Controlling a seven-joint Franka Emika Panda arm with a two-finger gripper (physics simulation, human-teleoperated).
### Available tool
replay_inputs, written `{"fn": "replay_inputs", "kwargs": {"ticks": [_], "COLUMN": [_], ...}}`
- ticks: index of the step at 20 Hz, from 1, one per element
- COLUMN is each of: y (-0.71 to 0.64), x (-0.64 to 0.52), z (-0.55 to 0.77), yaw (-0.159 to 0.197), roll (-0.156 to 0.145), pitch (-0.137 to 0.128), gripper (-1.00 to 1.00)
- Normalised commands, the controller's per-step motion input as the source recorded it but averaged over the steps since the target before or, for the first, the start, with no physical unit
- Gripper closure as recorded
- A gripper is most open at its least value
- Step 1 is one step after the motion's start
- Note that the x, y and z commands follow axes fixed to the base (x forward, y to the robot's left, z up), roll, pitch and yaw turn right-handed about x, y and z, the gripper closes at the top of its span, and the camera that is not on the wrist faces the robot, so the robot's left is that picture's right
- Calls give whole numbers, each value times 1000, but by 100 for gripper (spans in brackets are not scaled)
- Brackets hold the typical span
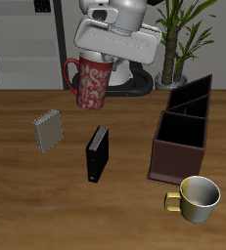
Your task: Place the red mug into the left desk caddy's right compartment and place the yellow book into the left desk caddy's back compartment
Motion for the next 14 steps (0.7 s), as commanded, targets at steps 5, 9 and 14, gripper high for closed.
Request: {"fn": "replay_inputs", "kwargs": {"ticks": [5, 9, 14], "y": [427, 557, 448], "x": [-41, 42, 122], "z": [107, 10, -86], "yaw": [17, 41, 33], "roll": [36, 31, 31], "pitch": [-10, 3, 19], "gripper": [100, 100, 100]}}
